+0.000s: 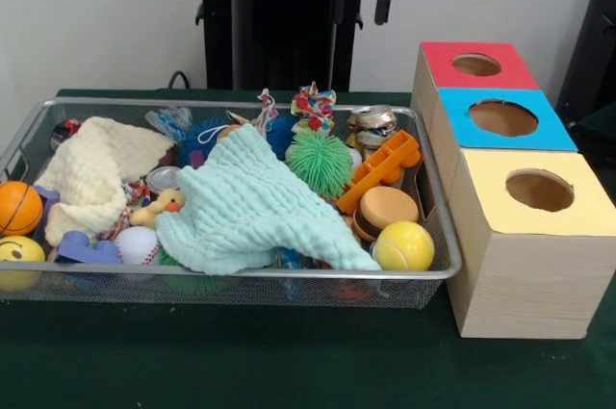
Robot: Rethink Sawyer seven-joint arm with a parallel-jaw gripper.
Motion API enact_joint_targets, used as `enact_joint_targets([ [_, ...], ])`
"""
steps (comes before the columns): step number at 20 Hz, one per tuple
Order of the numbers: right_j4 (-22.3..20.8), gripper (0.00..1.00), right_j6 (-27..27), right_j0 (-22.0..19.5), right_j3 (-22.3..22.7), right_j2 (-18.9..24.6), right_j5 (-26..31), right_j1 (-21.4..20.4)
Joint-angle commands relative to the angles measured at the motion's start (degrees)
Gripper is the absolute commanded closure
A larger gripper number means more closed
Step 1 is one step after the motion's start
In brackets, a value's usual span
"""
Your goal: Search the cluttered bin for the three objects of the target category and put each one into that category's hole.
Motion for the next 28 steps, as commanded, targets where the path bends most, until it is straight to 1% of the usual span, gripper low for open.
enact_joint_targets([
  [1, -6.3, 0.00, -7.6, -5.1, -10.4, 9.6, 1.5, 6.2],
  [3, -7.1, 0.00, -8.3, -6.6, -12.4, 11.4, 1.8, 7.3],
  [4, -7.7, 0.00, -8.6, -7.0, -14.0, 11.9, 2.6, 7.9],
  [9, -9.4, 0.00, -10.2, -10.0, -18.2, 15.1, 6.3, 9.9],
  [12, -12.0, 0.00, -12.4, -12.0, -20.8, 16.8, 7.4, 12.0],
  [15, -13.5, 0.00, -14.2, -14.9, -21.6, 19.0, 8.2, 13.2],
  [19, -17.4, 0.00, -16.2, -18.8, -20.9, 21.8, 6.9, 15.0],
  [21, -19.0, 0.00, -17.8, -20.6, -21.3, 23.3, 8.4, 15.7],
  [24, -20.8, 0.00, -21.0, -23.4, -22.9, 25.3, 12.9, 16.1],
  [28, -22.3, 0.00, -22.0, -25.6, -25.1, 27.5, 16.6, 16.7],
])
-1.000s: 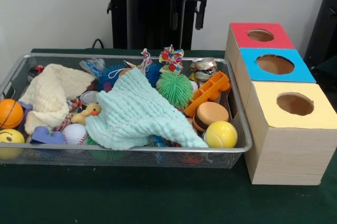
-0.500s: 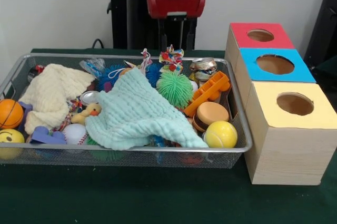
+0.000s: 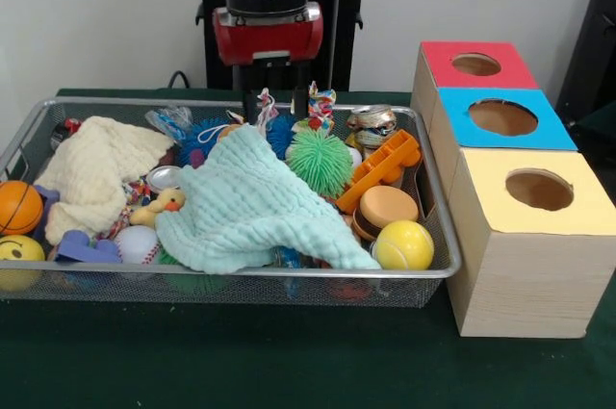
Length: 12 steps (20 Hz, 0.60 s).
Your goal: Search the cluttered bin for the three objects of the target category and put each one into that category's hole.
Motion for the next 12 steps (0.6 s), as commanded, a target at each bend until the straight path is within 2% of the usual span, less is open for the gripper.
enact_joint_targets([
  [1, -6.2, 0.00, -21.1, -4.3, -6.5, 8.7, 12.1, 3.4],
  [7, -10.8, 0.00, -27.0, -9.6, -7.6, 13.8, 13.4, 6.3],
  [12, -15.2, 0.00, -33.0, -13.7, -8.2, 18.6, 11.8, 10.1],
])
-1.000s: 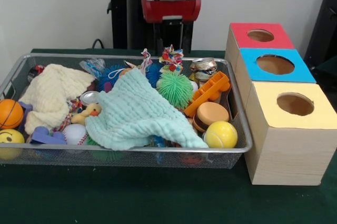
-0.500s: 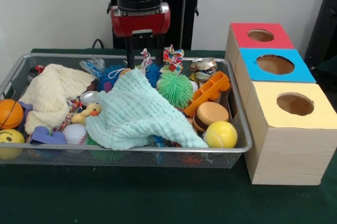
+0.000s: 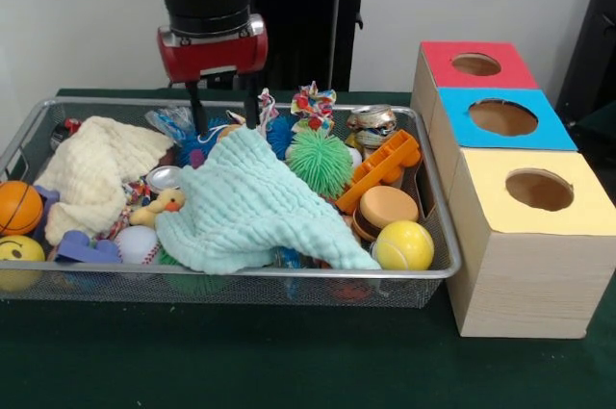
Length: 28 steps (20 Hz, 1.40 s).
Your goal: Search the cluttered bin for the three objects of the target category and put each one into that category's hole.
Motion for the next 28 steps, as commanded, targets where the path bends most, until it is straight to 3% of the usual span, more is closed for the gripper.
enact_joint_targets([
  [1, -8.3, 0.00, -28.2, -5.0, -4.1, 10.9, 3.3, 6.8],
  [12, -11.3, 0.00, -42.3, -11.9, -7.0, 16.4, 8.1, 9.1],
  [23, -11.7, 0.00, -54.0, -15.6, -9.8, 17.8, 12.8, 10.5],
  [28, -13.1, 0.00, -58.9, -16.8, -11.5, 18.0, 12.6, 14.0],
])
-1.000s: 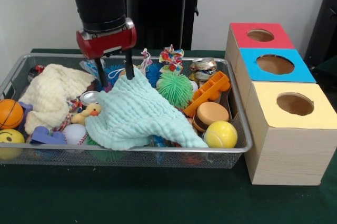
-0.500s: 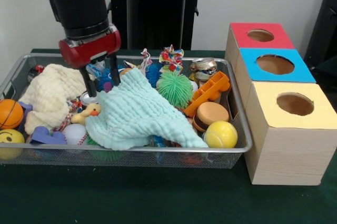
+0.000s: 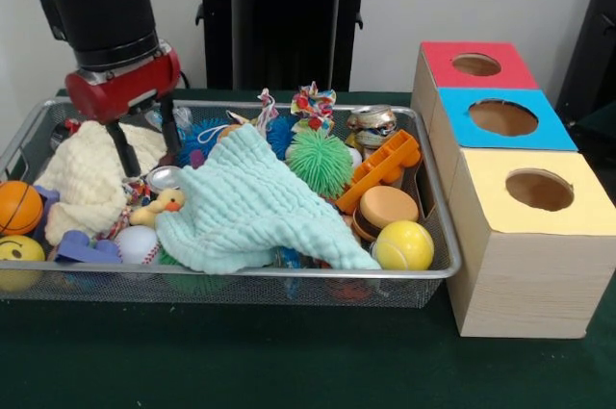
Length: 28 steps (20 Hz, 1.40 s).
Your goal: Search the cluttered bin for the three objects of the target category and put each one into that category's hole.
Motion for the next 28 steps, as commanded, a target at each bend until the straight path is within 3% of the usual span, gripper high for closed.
enact_joint_targets([
  [1, -4.5, 0.00, -22.3, -1.4, -5.4, 3.0, 5.8, 5.7],
  [6, -6.2, 0.00, -30.6, -3.6, -5.7, 5.7, 2.8, 11.0],
  [14, -8.4, 0.00, -36.8, -4.9, -6.0, 6.8, 2.7, 12.2],
  [28, -10.3, 0.00, -41.4, -2.8, -9.0, 2.9, 6.8, 12.2],
])
